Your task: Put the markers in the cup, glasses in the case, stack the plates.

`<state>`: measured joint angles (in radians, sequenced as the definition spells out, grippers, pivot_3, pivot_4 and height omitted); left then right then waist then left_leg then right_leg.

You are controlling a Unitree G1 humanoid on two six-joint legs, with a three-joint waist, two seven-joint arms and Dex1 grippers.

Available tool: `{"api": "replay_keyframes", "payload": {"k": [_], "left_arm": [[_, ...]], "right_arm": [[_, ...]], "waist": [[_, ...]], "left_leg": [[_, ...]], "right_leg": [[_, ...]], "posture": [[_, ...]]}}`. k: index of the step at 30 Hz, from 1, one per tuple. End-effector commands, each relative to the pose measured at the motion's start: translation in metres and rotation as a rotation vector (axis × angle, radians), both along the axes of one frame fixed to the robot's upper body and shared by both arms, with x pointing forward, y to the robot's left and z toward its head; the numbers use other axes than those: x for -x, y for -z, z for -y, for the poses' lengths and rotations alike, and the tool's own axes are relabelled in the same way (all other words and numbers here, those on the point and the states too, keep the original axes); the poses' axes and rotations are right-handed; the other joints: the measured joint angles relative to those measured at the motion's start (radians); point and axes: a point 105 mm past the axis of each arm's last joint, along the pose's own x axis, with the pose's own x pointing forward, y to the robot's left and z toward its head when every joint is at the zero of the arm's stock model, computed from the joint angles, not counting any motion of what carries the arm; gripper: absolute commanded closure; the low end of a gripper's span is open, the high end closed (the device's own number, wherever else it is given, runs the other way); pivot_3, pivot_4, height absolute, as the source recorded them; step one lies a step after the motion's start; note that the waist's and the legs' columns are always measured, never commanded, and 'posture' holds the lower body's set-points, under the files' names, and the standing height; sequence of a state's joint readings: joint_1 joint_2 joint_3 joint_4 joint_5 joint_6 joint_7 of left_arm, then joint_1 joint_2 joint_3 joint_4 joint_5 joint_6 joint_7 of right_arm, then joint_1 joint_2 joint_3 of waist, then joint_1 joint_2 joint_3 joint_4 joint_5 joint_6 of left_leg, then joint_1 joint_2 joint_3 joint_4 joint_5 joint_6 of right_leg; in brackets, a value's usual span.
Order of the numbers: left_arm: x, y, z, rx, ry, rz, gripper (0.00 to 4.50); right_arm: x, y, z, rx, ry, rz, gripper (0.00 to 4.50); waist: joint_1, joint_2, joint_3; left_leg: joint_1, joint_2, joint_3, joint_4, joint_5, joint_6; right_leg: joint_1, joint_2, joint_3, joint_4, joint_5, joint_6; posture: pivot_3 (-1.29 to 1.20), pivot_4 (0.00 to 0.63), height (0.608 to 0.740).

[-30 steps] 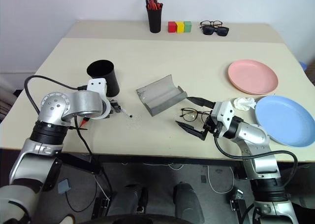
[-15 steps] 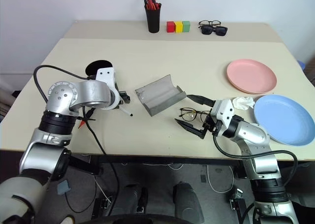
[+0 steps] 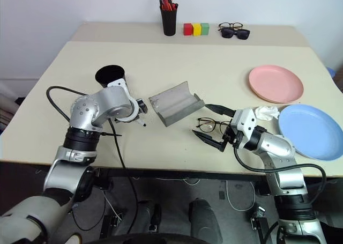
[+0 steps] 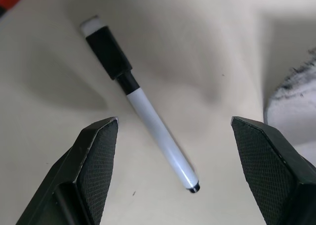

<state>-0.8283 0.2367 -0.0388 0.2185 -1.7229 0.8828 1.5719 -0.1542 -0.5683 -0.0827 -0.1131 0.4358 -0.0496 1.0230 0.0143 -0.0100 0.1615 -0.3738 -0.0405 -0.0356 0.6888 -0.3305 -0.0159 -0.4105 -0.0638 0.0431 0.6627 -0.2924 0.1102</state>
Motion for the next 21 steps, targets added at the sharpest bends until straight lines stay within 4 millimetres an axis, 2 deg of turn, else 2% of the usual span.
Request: {"api": "replay_keyframes", "payload": {"k": [1, 5, 9, 12, 17, 18, 21], "left_arm": [[-0.005, -0.014, -0.012, -0.049, -0.071, 0.036, 0.77], [-0.006, -0.004, -0.018, -0.078, -0.112, -0.003, 0.77], [-0.006, 0.005, -0.012, -0.07, -0.12, -0.046, 0.77], [-0.005, 0.01, -0.014, -0.075, -0.125, -0.061, 1.56], [-0.003, 0.017, -0.021, -0.079, -0.155, -0.081, 4.07], [-0.003, 0.018, -0.022, -0.075, -0.161, -0.082, 4.46], [-0.002, 0.018, -0.027, -0.077, -0.174, -0.08, 4.46]], "right_arm": [[0.001, -0.012, 0.001, 0.0, -0.007, 0.041, 0.0], [0.001, -0.009, 0.0, -0.009, -0.002, 0.035, 0.0], [0.004, -0.006, -0.002, -0.016, 0.0, 0.034, 0.0], [0.006, -0.005, 0.0, -0.02, 0.01, 0.03, 0.0], [0.007, -0.004, 0.001, -0.021, 0.02, 0.027, 0.0], [0.006, -0.004, 0.002, -0.022, 0.022, 0.027, 0.0], [0.004, -0.004, 0.003, -0.021, 0.024, 0.028, 0.0]], "waist": [[-0.001, 0.0, 0.0], [-0.001, 0.0, 0.0], [0.001, 0.0, 0.0], [0.001, 0.0, 0.0], [0.002, 0.0, 0.0], [0.002, 0.0, 0.0], [0.001, 0.0, 0.0]], "left_leg": [[0.0, 0.0, 0.0, 0.0, 0.0, 0.0], [0.0, 0.0, 0.0, 0.0, 0.0, 0.0], [0.0, 0.0, 0.0, 0.0, 0.0, 0.0], [0.0, 0.0, 0.0, 0.0, 0.0, 0.0], [0.001, 0.0, 0.0, 0.0, 0.0, 0.0], [0.001, 0.0, 0.0, 0.0, 0.0, 0.0], [0.001, 0.0, 0.0, 0.0, 0.0, 0.0]], "right_leg": [[0.0, 0.0, 0.0, 0.0, 0.0, 0.0], [0.0, 0.0, 0.0, 0.0, 0.0, 0.0], [0.0, 0.0, 0.0, 0.0, 0.0, 0.0], [0.001, 0.0, 0.0, 0.0, 0.0, 0.0], [0.001, 0.0, -0.001, 0.0, 0.0, 0.0], [0.001, 0.0, -0.001, 0.0, 0.0, 0.0], [0.002, 0.0, -0.001, 0.0, 0.0, 0.0]], "posture": [[0.0, 0.15, 0.74], [0.0, 0.15, 0.74], [0.0, 0.15, 0.74], [0.0, 0.15, 0.74], [0.0, 0.15, 0.74], [0.0, 0.15, 0.74], [0.0, 0.15, 0.74]]}}
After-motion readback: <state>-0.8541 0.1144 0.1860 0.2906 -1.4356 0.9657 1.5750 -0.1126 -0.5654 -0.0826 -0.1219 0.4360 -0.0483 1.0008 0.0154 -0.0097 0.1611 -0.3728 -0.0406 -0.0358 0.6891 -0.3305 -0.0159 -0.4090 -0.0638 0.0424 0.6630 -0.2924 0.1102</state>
